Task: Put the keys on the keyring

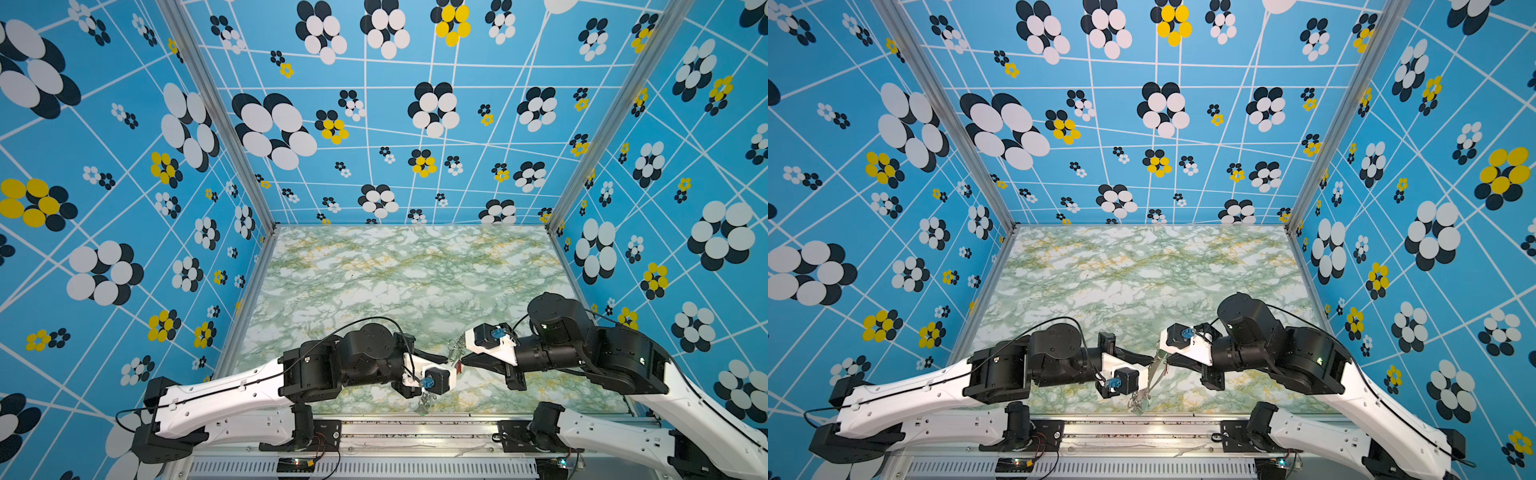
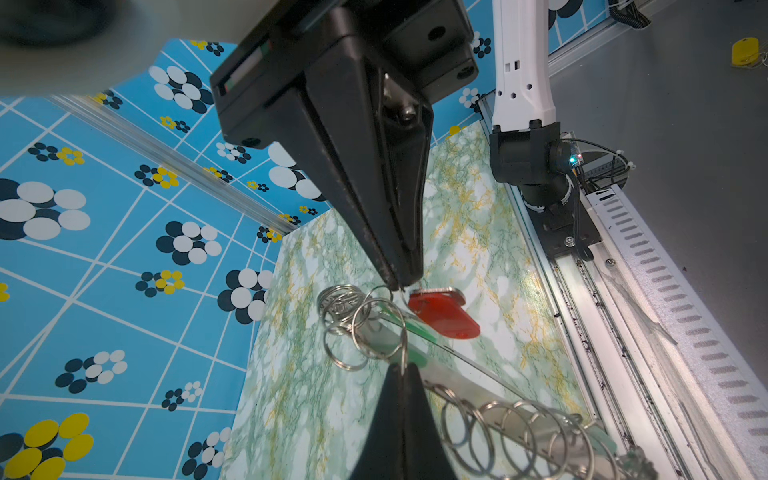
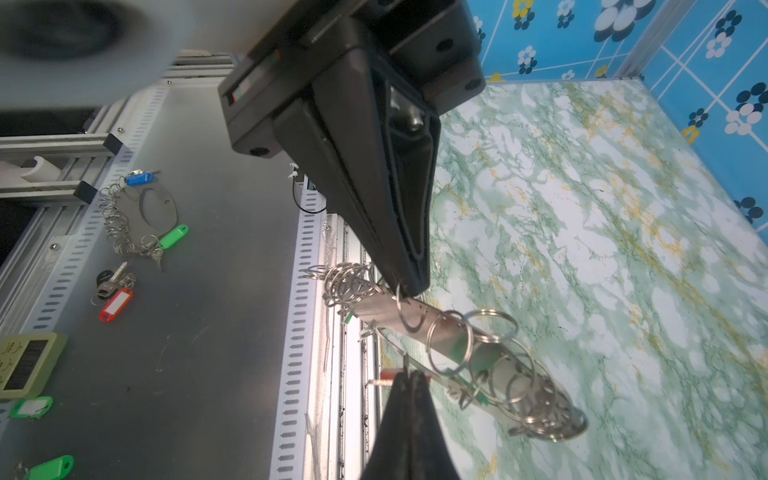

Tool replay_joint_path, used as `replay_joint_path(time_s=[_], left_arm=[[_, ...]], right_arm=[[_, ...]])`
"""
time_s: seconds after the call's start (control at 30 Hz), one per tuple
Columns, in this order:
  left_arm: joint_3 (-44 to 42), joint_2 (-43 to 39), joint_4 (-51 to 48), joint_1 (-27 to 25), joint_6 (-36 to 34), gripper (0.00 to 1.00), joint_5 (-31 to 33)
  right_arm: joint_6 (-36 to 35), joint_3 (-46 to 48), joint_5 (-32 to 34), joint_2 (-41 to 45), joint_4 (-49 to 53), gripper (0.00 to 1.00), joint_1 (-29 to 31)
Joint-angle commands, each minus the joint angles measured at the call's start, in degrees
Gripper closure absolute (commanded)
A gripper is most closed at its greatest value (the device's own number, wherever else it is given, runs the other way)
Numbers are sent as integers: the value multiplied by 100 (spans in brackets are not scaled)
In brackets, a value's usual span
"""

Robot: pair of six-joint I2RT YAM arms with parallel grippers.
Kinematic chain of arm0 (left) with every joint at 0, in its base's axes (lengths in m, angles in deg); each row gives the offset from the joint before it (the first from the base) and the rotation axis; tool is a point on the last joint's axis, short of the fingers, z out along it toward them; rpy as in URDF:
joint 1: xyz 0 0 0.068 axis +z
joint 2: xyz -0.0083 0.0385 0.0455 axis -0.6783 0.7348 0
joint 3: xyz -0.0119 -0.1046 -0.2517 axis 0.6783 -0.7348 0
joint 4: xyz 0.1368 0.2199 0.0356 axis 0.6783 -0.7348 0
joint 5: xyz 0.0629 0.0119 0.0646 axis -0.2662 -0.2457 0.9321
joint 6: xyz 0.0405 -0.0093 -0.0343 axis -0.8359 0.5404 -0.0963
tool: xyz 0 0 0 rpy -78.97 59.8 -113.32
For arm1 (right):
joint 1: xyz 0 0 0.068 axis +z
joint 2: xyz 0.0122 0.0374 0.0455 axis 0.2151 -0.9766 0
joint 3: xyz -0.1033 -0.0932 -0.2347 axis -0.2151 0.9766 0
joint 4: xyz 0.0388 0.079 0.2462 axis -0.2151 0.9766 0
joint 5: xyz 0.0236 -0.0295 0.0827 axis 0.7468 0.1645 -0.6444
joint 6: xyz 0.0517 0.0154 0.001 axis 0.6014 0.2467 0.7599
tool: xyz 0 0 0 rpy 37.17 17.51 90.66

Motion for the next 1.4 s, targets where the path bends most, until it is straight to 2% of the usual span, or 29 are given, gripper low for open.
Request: replay_joint_path(time_s=[0.0, 0.23, 0.47, 1.37], left_arm=[[291, 9, 160, -38, 20, 100, -32], [468, 130, -126, -30, 193, 100, -35], [700, 252, -535, -30, 206, 100, 2], [993, 418, -989, -26, 293, 100, 176]], right_arm=[[-107, -239, 551, -18, 80, 100, 234], [-235, -418, 1458, -240, 191, 100, 892], [-331, -534, 1991, -299, 233, 100, 1199], [-228, -675, 2182, -340, 408, 100, 1530]])
